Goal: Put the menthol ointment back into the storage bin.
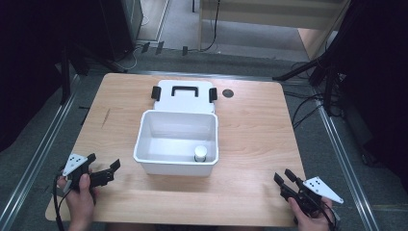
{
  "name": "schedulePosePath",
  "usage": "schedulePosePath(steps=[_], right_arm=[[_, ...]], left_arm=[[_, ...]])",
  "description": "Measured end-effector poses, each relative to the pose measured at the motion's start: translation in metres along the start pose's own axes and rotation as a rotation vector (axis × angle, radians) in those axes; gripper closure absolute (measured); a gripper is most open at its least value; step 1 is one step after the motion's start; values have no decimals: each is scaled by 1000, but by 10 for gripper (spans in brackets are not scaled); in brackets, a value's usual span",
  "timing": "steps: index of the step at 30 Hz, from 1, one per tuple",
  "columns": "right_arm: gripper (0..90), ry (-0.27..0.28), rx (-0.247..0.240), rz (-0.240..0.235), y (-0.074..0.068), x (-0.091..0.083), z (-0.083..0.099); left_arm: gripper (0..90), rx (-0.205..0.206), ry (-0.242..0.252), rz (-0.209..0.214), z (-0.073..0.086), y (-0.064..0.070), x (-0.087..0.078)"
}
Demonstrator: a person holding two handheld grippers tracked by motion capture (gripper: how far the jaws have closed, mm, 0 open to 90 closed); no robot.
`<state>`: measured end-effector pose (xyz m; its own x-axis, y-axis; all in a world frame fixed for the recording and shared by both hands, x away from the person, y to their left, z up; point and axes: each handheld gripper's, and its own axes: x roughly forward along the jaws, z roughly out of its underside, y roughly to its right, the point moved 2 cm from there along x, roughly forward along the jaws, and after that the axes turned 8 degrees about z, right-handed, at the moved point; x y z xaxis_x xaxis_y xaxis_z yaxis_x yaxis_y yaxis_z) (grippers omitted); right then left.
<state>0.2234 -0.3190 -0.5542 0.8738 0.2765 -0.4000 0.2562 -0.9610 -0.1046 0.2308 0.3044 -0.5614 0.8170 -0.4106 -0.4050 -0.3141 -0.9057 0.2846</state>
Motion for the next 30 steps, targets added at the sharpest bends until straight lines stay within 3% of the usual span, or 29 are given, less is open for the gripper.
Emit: schedulePosePath(steps=[2,5,10,12,15,16,19,21,25,30], right_arm=[[499,-16,14,15,-2,1,0],[479,-15,-26,-2,-5,3,-1],[477,-79,-72,-8,-8,9,-1],[443,-86,-85,-5,-9,10,-1],[319,-107,-72,25,-15,10,0],[264,-115,-87,39,-16,10,1],[118,-107,-119,71,-17,8,2],[103,-101,-118,64,-17,8,2],[95,-27,-76,74,-13,1,2],[26,-45,-61,66,-11,2,2]], left_arm=[[0,-5,1,-9,0,0,0],[0,-3,4,-21,0,0,0],[0,-3,14,-31,0,0,-2],[0,-3,21,-38,0,0,-2],[0,0,26,-42,1,1,-2],[0,0,27,-43,1,1,-2],[0,10,21,-46,1,2,-2],[0,9,20,-45,1,2,-2],[0,20,15,-42,1,4,-2],[0,21,11,-39,2,4,-2]])
